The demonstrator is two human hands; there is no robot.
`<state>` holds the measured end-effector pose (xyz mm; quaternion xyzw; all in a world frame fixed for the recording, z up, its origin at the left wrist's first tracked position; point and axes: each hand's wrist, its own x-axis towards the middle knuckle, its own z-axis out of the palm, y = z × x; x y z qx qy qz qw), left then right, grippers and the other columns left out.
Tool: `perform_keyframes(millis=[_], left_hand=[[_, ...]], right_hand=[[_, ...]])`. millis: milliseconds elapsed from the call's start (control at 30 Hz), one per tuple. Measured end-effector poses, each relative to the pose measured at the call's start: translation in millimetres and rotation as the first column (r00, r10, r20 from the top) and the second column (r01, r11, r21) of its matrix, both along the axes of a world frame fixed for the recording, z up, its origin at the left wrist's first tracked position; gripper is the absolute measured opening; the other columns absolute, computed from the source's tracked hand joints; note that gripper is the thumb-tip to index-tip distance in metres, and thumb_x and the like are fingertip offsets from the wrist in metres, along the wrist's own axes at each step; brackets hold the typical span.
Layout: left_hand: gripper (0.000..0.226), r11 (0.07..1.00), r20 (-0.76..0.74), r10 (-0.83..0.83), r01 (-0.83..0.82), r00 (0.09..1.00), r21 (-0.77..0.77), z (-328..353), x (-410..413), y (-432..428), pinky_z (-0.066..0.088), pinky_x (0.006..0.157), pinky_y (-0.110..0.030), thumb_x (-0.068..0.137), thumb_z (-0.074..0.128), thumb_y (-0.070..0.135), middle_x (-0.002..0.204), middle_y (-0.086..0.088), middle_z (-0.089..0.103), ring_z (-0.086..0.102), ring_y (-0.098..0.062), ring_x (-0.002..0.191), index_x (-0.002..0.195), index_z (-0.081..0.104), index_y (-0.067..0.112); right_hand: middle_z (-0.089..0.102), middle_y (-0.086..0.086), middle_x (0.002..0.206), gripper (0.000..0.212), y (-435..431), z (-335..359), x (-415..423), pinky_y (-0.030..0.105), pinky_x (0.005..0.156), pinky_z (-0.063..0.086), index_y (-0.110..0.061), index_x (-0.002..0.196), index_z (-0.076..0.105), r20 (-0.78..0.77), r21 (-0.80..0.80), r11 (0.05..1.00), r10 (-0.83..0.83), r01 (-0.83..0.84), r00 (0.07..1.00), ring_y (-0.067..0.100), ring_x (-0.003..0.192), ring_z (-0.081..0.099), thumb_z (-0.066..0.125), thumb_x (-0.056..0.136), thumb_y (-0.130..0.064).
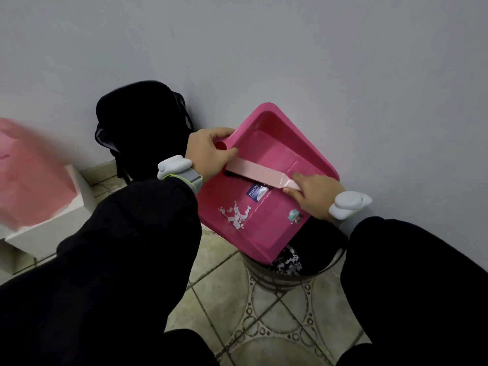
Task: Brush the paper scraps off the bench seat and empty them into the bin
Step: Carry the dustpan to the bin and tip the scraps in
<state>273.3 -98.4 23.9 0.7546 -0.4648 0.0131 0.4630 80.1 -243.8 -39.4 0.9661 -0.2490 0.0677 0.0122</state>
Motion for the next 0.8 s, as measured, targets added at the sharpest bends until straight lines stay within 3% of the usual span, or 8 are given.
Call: perform_keyframes(millis=[133, 233, 300, 500, 600, 800], left_hand=[[0.035, 1.000, -0.014, -0.009, 0.008, 1.000, -0.011, 0.5, 2.1, 5.7, 0.042, 0.068, -0.004, 0.070, 0.069, 0.014, 0.082, 0.011, 0.067, 0.053, 0.020, 0.061, 0.104, 0.072, 0.020], [0.034, 1.000, 0.005, -0.005, 0.005, 1.000, -0.019, -0.3, 1.5, 7.6, 0.038, 0.064, -0.001, 0.071, 0.070, 0.012, 0.079, 0.011, 0.066, 0.052, 0.020, 0.059, 0.104, 0.073, 0.019], [0.033, 1.000, 0.016, -0.003, 0.003, 1.000, -0.026, -2.7, 0.2, 7.5, 0.037, 0.064, 0.000, 0.072, 0.071, 0.011, 0.079, 0.012, 0.065, 0.052, 0.021, 0.059, 0.104, 0.073, 0.018], [0.033, 0.998, 0.004, -0.003, 0.003, 1.000, -0.063, -7.1, -2.7, 7.2, 0.041, 0.069, -0.001, 0.072, 0.071, 0.011, 0.082, 0.012, 0.066, 0.053, 0.023, 0.064, 0.104, 0.072, 0.017], [0.032, 0.997, 0.010, -0.018, 0.019, 1.000, -0.071, -5.9, -4.8, 4.8, 0.042, 0.070, -0.002, 0.072, 0.071, 0.009, 0.083, 0.013, 0.066, 0.053, 0.024, 0.065, 0.103, 0.073, 0.017], [0.032, 0.997, 0.021, -0.033, 0.035, 0.999, -0.065, -8.6, -7.5, 2.7, 0.040, 0.071, -0.001, 0.073, 0.069, 0.009, 0.082, 0.011, 0.067, 0.053, 0.024, 0.066, 0.103, 0.073, 0.016]], right_hand=[[0.066, 0.004, 0.095, 0.040, 4.7, 2.4, 1.5, 0.029, 0.064, 0.043, -0.021, 0.113, 0.051, -0.179, 0.006, 0.986, 0.162, -0.164, 0.970, 0.024, 0.083, 0.063, 0.033, 0.095, -0.052], [0.066, 0.003, 0.101, 0.037, -1.0, 7.0, -12.6, 0.029, 0.072, 0.043, -0.025, 0.111, 0.054, -0.303, 0.015, 0.966, 0.250, -0.258, 0.919, 0.024, 0.090, 0.063, 0.035, 0.095, -0.052], [0.067, 0.004, 0.101, 0.036, -8.7, 12.5, -21.9, 0.031, 0.074, 0.044, -0.025, 0.112, 0.053, -0.303, -0.014, 0.961, 0.261, -0.278, 0.917, 0.026, 0.092, 0.063, 0.035, 0.095, -0.051], [0.066, 0.009, 0.099, 0.043, -14.9, 23.0, -9.2, 0.031, 0.065, 0.037, -0.021, 0.122, 0.045, -0.106, -0.128, 0.973, 0.177, -0.189, 0.979, 0.030, 0.088, 0.064, 0.031, 0.095, -0.052], [0.066, 0.008, 0.102, 0.046, -0.1, 8.9, 4.4, 0.030, 0.064, 0.040, -0.020, 0.126, 0.044, -0.153, -0.161, 0.975, 0.130, -0.154, 0.980, 0.028, 0.089, 0.065, 0.029, 0.096, -0.052], [0.066, 0.006, 0.101, 0.043, 13.7, -18.6, -14.5, 0.031, 0.069, 0.045, -0.020, 0.119, 0.045, -0.279, -0.096, 0.967, 0.203, -0.237, 0.939, 0.027, 0.088, 0.065, 0.027, 0.097, -0.051]])
